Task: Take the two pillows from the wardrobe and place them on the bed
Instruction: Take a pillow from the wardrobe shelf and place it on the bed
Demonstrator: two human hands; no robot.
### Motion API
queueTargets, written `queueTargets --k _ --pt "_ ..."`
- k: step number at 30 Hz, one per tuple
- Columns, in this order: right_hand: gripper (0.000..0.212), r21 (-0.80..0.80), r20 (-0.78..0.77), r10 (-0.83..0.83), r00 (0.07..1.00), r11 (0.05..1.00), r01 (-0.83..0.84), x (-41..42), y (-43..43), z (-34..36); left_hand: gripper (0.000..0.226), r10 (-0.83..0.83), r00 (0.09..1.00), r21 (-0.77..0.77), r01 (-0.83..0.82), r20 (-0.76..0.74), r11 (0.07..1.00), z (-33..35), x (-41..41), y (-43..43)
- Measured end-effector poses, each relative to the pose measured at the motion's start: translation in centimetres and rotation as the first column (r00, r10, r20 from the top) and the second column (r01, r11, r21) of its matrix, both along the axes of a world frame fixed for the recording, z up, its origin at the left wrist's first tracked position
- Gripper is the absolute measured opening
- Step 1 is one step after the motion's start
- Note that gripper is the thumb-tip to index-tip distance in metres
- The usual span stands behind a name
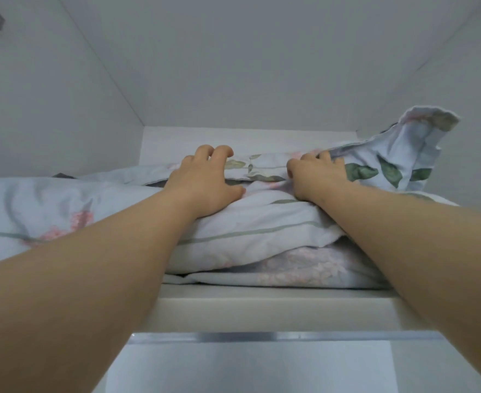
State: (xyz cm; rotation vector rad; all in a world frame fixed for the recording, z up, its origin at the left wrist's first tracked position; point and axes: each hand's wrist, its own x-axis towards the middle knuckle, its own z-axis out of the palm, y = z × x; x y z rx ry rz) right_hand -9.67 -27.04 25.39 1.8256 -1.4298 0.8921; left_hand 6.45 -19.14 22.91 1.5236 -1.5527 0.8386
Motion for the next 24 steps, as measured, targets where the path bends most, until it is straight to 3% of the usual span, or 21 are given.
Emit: queueTargets --k 4,6,8,11,14,17,20,24 --pt "0.037 -0.084 0.079 0.087 0.993 0.993 -0.08 -0.1 0.0 0.1 0.063 -0.006 1.0 -0.016 0.005 -0.005 1.0 -0.1 0.0 0.1" --pt "0.05 -0.183 0.098 0.151 0.984 0.974 -0.132 -0.4 0.2 0.0 0.062 -0.004 1.0 -0.01 0.004 -0.018 1.0 -0.2 0.0 0.2" --pt "0.053 -0.224 0.073 0.089 0.993 0.972 -0.071 -0.8 0.1 -0.1 0.061 0.004 0.999 -0.004 -0.005 -0.033 1.0 -0.3 0.1 0.4" --pt "0.036 -0.202 0.056 -0.043 0.998 0.978 0.054 -1.5 0.1 -0.2 0.058 0.02 0.999 0.008 -0.02 -0.045 1.0 -0.7 0.4 0.8" --pt "0.029 -0.29 0.009 -0.036 0.999 0.956 0.037 -1.7 0.4 0.0 0.057 0.016 0.997 0.009 -0.015 -0.07 1.0 -1.0 0.5 1.1" --pt "0.025 -0.385 0.108 0.205 0.973 0.911 -0.149 -1.0 0.7 0.1 0.057 0.018 0.996 -0.005 -0.018 -0.092 1.0 -1.0 0.5 1.3" --pt "0.02 -0.537 0.278 0.514 0.811 0.784 -0.313 -1.0 1.5 0.5 0.062 0.013 0.994 -0.03 -0.016 -0.107 0.999 -1.0 0.5 1.2" --pt "0.018 -0.742 0.141 0.78 0.61 0.491 -0.456 -1.1 4.6 0.2 0.082 -0.002 0.989 -0.117 -0.015 -0.146 0.993 -1.0 0.6 1.4"
